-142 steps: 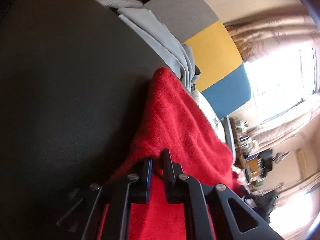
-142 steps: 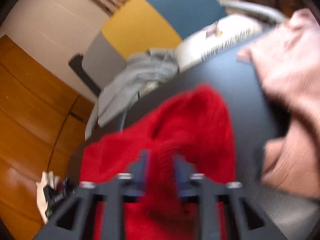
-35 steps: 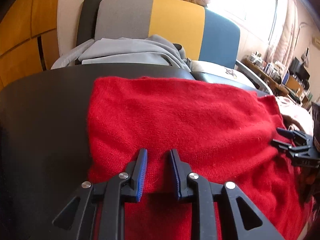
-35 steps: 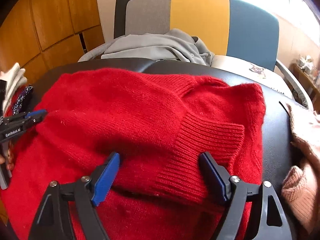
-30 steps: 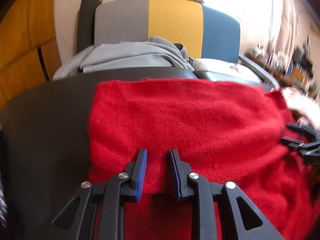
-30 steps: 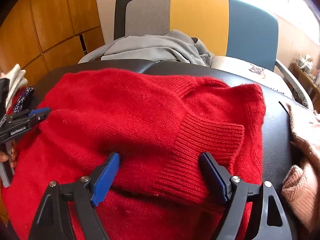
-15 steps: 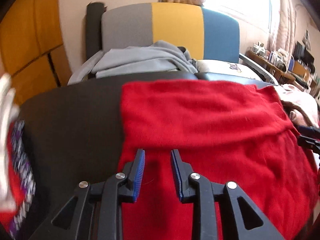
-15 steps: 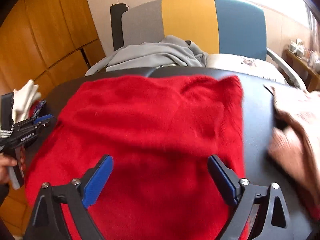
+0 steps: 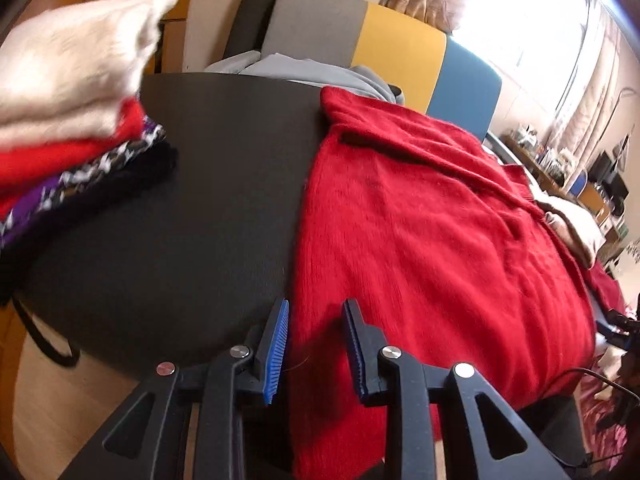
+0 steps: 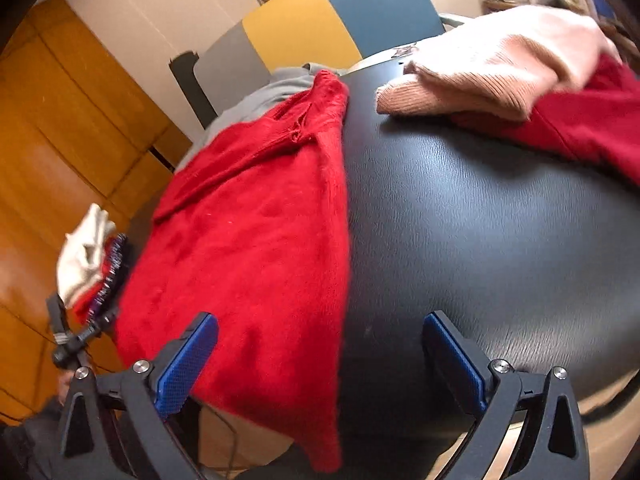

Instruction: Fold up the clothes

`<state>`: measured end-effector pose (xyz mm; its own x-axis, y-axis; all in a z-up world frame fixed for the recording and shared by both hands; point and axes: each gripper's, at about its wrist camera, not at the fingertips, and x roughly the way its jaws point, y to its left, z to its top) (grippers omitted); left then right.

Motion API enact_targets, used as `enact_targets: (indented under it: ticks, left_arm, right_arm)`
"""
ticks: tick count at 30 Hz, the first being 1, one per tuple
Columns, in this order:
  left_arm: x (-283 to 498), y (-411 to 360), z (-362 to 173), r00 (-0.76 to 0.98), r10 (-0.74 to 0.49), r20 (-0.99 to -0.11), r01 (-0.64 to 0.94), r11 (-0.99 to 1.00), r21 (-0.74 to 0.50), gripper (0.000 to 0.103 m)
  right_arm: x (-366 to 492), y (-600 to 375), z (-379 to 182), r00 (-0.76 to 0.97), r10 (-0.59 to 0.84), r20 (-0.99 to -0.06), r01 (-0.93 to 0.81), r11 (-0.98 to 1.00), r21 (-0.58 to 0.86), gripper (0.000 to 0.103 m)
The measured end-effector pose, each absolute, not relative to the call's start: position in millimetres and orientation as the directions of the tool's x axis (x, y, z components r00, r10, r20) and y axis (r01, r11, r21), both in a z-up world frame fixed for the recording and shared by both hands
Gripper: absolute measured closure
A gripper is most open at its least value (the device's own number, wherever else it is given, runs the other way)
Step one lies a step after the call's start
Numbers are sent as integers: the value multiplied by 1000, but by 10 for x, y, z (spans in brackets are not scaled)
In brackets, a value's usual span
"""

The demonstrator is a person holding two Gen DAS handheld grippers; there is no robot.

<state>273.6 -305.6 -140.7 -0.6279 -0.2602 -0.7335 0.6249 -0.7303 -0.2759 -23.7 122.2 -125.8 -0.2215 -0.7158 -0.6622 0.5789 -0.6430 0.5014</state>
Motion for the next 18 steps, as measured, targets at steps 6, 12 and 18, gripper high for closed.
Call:
enact_targets:
  ticks: [6,12,18]
  left_arm:
    - [2792,-2868,-1431,-635,-262,-727,620,-733,-278,66]
    - [2905,-2741,-1498,-637,-229,-736,613,-730,-303,61]
    - [2970,-2779,-1689,-622,-114,-775,617,-681,-395,60]
  right_arm:
    - [-46,1000,-1285,-187,-751,-634,631,-586,508,1]
    - [-17,973,-1335,-186,-733,-654,630,-600,493,48]
    - [35,1105,-1362,-155,-760,-632,654,-558,511,47]
